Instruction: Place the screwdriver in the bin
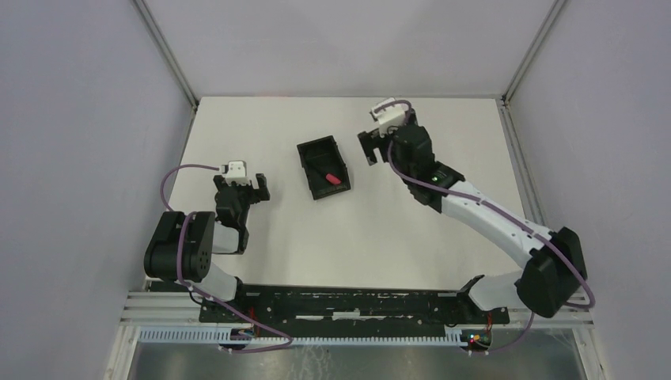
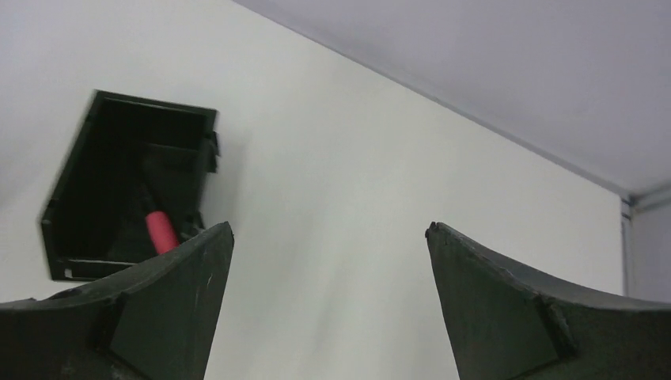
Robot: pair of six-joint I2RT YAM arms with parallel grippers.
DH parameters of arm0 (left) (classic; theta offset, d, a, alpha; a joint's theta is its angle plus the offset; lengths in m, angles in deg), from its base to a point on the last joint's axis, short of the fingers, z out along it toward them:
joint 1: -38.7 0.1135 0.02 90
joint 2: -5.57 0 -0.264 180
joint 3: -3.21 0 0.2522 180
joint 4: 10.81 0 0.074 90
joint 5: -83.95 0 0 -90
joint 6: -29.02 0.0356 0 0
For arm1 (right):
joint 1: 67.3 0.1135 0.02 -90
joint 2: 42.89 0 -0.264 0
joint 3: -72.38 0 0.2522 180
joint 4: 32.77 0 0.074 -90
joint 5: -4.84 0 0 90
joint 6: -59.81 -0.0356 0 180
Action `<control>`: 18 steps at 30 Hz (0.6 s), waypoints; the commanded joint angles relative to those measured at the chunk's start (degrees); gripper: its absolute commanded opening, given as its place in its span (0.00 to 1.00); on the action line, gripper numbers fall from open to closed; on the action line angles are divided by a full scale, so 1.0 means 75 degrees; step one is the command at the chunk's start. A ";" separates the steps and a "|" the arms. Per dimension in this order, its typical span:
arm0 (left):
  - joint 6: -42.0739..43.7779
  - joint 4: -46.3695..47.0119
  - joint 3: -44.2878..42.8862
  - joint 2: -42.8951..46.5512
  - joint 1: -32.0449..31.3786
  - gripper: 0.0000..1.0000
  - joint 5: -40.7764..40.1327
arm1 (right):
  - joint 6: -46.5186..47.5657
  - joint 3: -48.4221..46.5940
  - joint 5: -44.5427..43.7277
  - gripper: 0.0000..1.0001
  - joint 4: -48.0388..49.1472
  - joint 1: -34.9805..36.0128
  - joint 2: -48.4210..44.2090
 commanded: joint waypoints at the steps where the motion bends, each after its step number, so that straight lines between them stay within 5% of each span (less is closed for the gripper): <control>1: -0.0110 0.0229 -0.0084 0.0056 0.0027 1.00 0.0071 | -0.0149 0.2105 -0.0213 0.98 0.2107 -0.0744 -0.1346; 12: -0.0110 0.0223 -0.0091 0.0052 0.0027 1.00 0.0062 | -0.0996 0.6901 -0.1314 0.98 0.3902 -0.2182 -0.3294; 18: -0.0110 0.0223 -0.0090 0.0044 0.0028 1.00 0.0064 | -0.1260 0.7900 -0.1403 0.98 0.4492 -0.2300 -0.3460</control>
